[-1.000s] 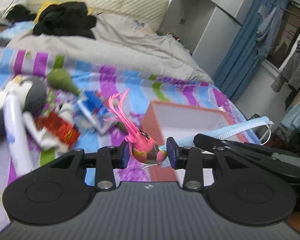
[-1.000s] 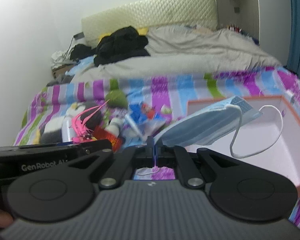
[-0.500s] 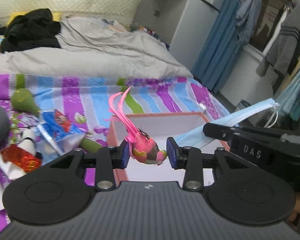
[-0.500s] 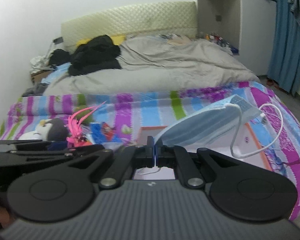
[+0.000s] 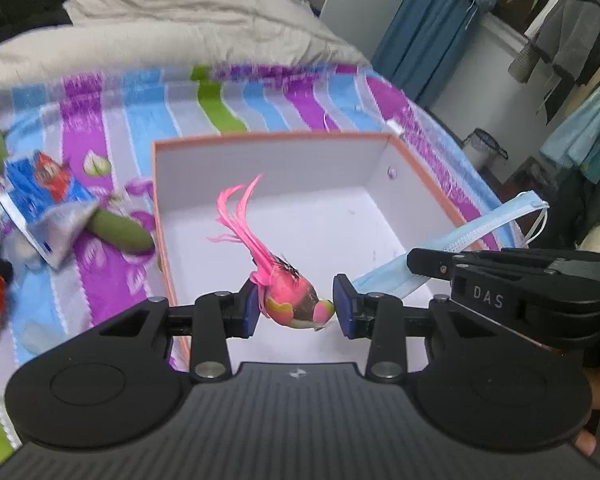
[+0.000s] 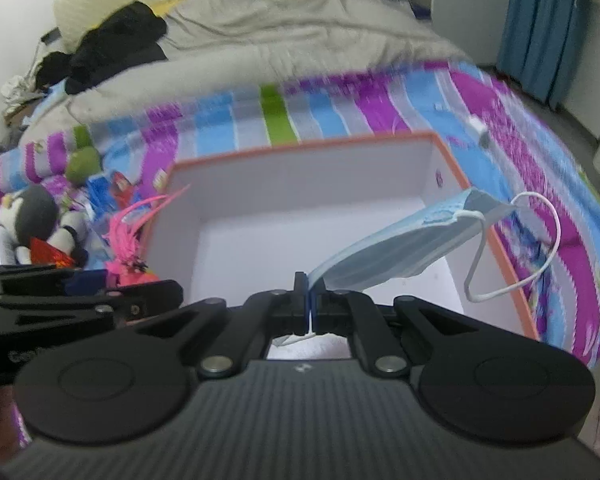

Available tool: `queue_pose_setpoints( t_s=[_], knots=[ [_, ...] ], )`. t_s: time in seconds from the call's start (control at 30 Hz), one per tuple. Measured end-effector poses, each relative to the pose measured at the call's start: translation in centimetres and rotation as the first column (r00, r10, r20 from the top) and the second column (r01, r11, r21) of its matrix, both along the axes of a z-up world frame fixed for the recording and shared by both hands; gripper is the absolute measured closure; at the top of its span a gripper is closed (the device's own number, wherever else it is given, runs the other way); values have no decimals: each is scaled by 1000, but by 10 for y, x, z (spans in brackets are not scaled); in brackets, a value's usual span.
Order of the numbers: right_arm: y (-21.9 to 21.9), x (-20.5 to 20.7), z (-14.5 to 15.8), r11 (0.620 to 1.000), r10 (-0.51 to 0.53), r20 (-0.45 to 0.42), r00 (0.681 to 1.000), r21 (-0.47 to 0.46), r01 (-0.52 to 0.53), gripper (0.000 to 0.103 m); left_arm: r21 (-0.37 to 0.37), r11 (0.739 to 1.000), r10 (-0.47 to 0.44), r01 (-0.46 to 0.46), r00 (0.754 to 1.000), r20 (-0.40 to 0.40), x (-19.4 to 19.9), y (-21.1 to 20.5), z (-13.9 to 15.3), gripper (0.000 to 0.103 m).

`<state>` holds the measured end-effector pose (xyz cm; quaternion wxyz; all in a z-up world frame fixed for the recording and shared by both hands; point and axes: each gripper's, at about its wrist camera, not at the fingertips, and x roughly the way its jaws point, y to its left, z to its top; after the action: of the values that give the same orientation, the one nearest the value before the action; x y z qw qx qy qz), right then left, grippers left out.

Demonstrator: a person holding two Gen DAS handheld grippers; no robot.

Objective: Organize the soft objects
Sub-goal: 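Carry bird and mask over the pink box and open both grippers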

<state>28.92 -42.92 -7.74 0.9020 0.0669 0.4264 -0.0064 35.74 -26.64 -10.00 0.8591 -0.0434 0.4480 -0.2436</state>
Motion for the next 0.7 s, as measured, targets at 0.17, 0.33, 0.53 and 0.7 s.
queue_pose_setpoints(
  t_s=[0.17, 0.33, 0.53, 0.7],
  knots=[
    [-11, -3, -18, 1000, -16, -38, 999, 15, 17, 98, 10, 1000, 0, 1, 999, -42, 4, -3, -19, 60],
    [-18, -6, -21, 999, -26, -45, 999, 35, 28, 96, 19, 1000, 1, 0, 999, -48, 4, -4, -18, 41],
    [-27, -14, -11, 996, -54, -41, 998, 74, 57, 84, 37, 999, 13, -14, 999, 40, -13, -3, 2, 31],
    [-27, -29, 11, 994, -59, 12, 998, 89, 57, 60, 21, 999, 26, -28, 995, 93, -32, 4, 24, 31]
  ],
)
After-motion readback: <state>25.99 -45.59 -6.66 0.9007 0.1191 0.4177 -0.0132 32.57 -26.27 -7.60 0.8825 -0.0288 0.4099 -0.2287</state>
